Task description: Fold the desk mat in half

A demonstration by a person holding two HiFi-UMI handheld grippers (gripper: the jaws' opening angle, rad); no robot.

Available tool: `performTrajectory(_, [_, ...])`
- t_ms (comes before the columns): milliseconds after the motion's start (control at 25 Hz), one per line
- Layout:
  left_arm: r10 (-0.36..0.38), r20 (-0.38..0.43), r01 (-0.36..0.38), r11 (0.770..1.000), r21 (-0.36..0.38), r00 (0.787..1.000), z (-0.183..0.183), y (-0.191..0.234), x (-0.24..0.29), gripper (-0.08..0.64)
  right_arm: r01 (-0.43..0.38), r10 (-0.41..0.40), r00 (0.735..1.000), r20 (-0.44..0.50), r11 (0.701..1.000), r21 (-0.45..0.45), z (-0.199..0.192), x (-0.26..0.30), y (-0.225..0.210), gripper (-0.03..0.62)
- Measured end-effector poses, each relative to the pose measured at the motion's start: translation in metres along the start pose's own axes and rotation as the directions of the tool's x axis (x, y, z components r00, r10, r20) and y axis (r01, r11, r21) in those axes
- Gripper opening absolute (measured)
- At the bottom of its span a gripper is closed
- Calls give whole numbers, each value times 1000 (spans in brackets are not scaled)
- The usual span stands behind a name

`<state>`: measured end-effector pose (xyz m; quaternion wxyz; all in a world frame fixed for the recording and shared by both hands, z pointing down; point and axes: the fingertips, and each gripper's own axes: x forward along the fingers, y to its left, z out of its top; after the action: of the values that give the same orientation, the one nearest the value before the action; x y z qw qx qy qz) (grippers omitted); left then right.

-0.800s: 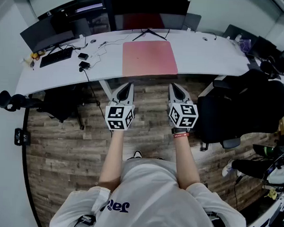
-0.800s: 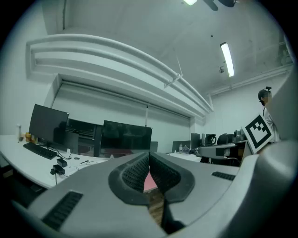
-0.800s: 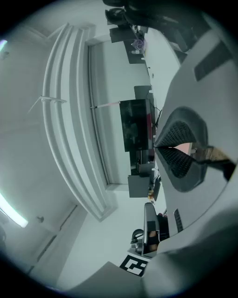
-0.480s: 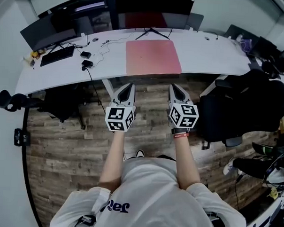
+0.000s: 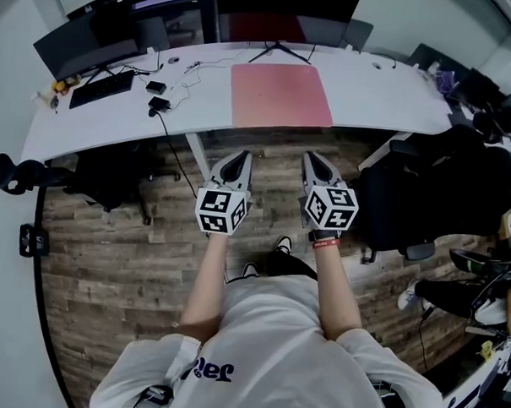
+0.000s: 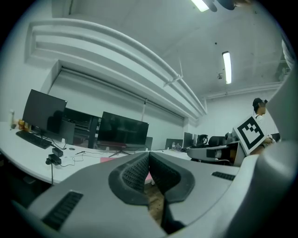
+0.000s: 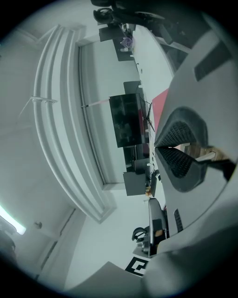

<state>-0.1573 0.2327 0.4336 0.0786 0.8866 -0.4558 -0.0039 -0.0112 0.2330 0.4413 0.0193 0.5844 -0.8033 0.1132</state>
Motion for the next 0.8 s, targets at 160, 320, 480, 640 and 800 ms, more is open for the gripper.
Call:
performTrajectory(160, [13, 0, -13, 1000, 14, 1000, 0, 10, 10, 21, 3, -3, 1000, -21, 1000, 4, -4, 17, -3, 14])
performTrajectory(320, [17, 3, -17, 1000, 16, 1000, -2, 18, 29, 21, -7, 8, 999, -40, 1000, 25, -9, 39, -12, 14])
performTrajectory(480, [31, -25, -31, 1000, 6, 999, -4, 30, 58, 21, -8, 13, 998, -54, 996, 86, -11, 72, -28, 14])
performTrajectory(640, [53, -54, -53, 999, -8, 997, -4, 40, 93, 21, -36, 45, 996, -74, 993, 114, -7, 104, -44, 17])
performTrajectory(800, [68, -90, -69, 998, -8, 994, -11, 45, 130, 21, -40, 52, 994, -92, 990, 133, -5, 131, -70, 18])
